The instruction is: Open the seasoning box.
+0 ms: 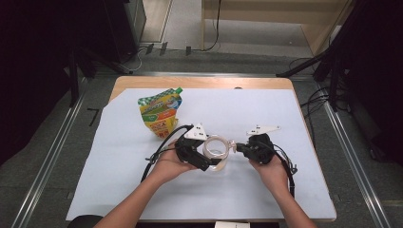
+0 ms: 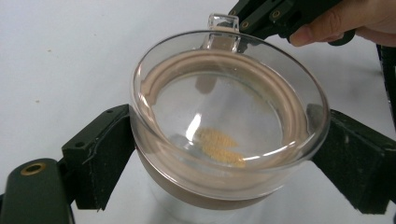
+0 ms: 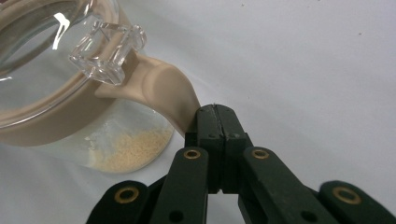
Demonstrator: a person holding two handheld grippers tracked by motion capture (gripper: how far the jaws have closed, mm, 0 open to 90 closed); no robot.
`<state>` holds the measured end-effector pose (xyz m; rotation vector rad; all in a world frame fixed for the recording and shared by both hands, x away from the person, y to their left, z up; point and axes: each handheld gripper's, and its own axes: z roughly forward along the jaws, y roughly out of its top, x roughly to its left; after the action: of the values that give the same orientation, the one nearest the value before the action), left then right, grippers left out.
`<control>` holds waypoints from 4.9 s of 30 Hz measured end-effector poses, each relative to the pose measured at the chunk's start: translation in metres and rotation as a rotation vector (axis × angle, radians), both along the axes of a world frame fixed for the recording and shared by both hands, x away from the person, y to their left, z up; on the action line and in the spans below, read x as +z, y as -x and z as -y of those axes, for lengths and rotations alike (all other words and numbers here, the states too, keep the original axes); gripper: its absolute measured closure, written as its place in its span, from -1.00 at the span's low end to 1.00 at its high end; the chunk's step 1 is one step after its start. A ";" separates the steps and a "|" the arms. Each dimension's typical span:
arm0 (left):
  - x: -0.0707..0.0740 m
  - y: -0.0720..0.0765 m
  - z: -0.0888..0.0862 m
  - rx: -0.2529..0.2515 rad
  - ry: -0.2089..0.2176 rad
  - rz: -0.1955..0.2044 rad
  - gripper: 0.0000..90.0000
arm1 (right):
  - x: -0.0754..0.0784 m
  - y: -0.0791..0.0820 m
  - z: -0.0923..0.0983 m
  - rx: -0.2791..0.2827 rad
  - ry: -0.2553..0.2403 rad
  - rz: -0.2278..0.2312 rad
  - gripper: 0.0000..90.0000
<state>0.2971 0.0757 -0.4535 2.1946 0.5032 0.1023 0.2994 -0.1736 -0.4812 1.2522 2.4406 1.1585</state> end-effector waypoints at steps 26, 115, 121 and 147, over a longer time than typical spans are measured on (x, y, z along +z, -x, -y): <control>0.016 -0.001 0.004 0.015 -0.031 -0.025 -0.76 | 0.000 0.001 -0.001 -0.007 -0.003 -0.003 1.00; 0.076 -0.022 -0.030 -0.026 0.083 -0.229 0.11 | 0.023 0.067 -0.006 0.148 -0.146 0.028 0.28; 0.080 -0.026 -0.050 0.022 0.075 -0.241 0.15 | 0.020 0.069 -0.020 0.188 -0.134 0.003 0.26; 0.098 -0.032 -0.122 0.174 0.073 -0.205 0.10 | 0.016 0.075 -0.049 0.287 -0.100 0.011 0.21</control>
<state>0.3293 0.1977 -0.3550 2.0973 0.8002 -0.0482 0.2243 -0.1249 -0.4648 0.9349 2.6476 1.3676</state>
